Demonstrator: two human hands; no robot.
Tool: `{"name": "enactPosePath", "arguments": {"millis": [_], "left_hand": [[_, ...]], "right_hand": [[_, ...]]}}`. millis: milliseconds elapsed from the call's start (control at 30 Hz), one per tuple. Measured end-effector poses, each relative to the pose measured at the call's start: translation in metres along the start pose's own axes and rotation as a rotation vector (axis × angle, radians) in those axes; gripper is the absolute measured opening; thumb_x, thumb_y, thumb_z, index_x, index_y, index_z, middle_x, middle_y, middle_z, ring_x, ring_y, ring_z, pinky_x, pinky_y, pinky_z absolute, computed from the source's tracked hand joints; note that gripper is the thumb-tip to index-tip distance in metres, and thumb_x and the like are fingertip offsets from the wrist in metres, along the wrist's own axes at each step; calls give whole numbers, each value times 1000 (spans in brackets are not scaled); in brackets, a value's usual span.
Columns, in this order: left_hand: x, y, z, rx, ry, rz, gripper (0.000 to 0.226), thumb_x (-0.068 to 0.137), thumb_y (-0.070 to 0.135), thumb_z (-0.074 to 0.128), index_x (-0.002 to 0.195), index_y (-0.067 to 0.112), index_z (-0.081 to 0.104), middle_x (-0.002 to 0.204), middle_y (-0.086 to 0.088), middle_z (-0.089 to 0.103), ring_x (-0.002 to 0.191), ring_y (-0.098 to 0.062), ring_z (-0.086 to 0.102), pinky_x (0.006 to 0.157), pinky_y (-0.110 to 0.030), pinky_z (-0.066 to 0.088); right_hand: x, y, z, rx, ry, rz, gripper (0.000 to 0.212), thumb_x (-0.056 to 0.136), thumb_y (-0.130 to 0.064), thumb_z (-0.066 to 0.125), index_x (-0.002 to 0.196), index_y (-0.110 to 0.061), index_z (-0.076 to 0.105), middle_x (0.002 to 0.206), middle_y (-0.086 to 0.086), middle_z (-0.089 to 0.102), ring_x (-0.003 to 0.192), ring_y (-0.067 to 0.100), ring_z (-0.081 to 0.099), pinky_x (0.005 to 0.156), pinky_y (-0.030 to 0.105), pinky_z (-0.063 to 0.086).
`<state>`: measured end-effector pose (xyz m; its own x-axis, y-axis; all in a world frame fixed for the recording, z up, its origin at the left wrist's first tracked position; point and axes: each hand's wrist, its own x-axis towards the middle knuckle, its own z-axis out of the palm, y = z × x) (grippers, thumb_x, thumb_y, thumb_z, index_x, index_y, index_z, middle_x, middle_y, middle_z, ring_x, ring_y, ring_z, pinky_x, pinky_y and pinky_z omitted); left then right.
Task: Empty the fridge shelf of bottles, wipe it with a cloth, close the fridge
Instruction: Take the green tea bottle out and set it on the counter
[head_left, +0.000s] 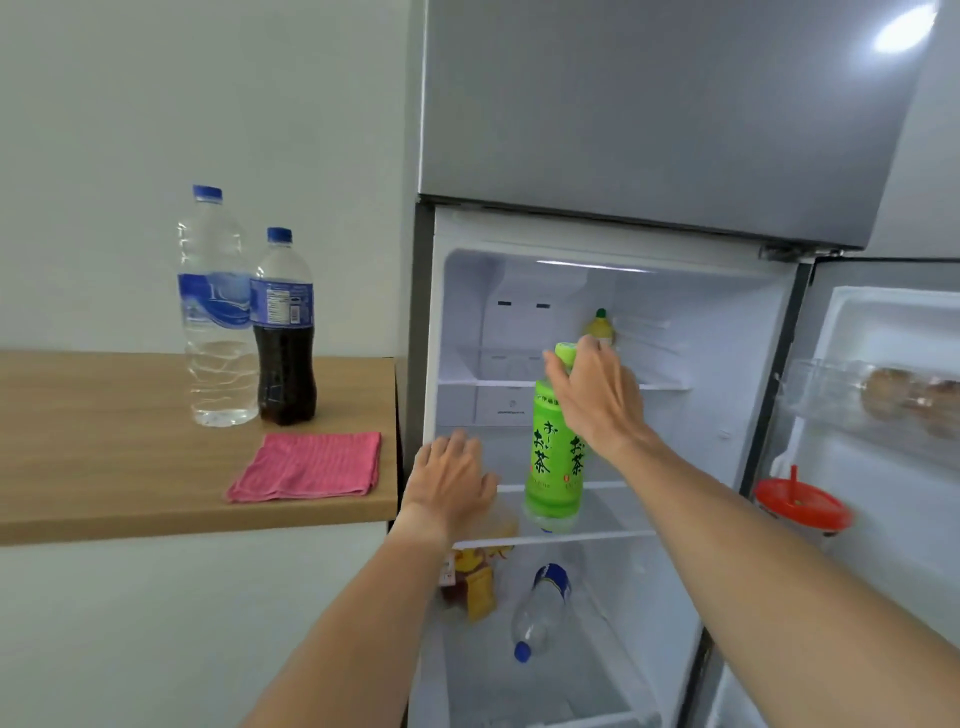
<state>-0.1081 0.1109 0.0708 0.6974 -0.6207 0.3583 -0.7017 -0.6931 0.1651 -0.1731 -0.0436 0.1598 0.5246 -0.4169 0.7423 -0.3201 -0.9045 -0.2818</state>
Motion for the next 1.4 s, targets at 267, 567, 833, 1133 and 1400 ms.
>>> {"name": "enactPosePath", "arguments": {"millis": [267,567,833,1133,1400], "left_hand": [[-38,-57,-53,-30,54,-108,44,99,40,34,128,10,48,131,-10,51,128,-30,47,110,-43,35],[-59,-172,-91,-3,67,-320,48,97,37,34,136,11,45,139,-8,48,133,-27,44,113,-41,31],[-57,-274,-94,109,48,-488,46,97,45,38,132,15,46,135,-2,51,132,-23,45,112,-36,30],[-50,-315,-77,58,13,-510,48,98,47,32,133,15,44,143,-5,46,137,-24,41,117,-39,26],[-48,-317,-71,42,-88,-558,49,98,42,26,130,14,50,140,-7,49,138,-24,39,117,-43,26]], "right_hand": [[26,-86,-56,108,66,-42,51,100,-47,43,104,1,59,107,28,66,93,46,63,66,37,33],[41,-211,-8,245,-13,-106,51,102,-44,39,109,2,58,111,27,65,91,43,62,68,37,34],[48,-314,76,349,-149,-190,47,103,-41,39,112,1,57,104,19,63,81,33,62,66,38,46],[46,-362,137,363,-250,-282,49,103,-42,42,119,3,53,111,20,61,94,38,64,71,39,47],[36,-339,144,584,-307,-223,59,94,-67,41,105,-11,56,107,5,57,95,24,54,82,40,44]]}}
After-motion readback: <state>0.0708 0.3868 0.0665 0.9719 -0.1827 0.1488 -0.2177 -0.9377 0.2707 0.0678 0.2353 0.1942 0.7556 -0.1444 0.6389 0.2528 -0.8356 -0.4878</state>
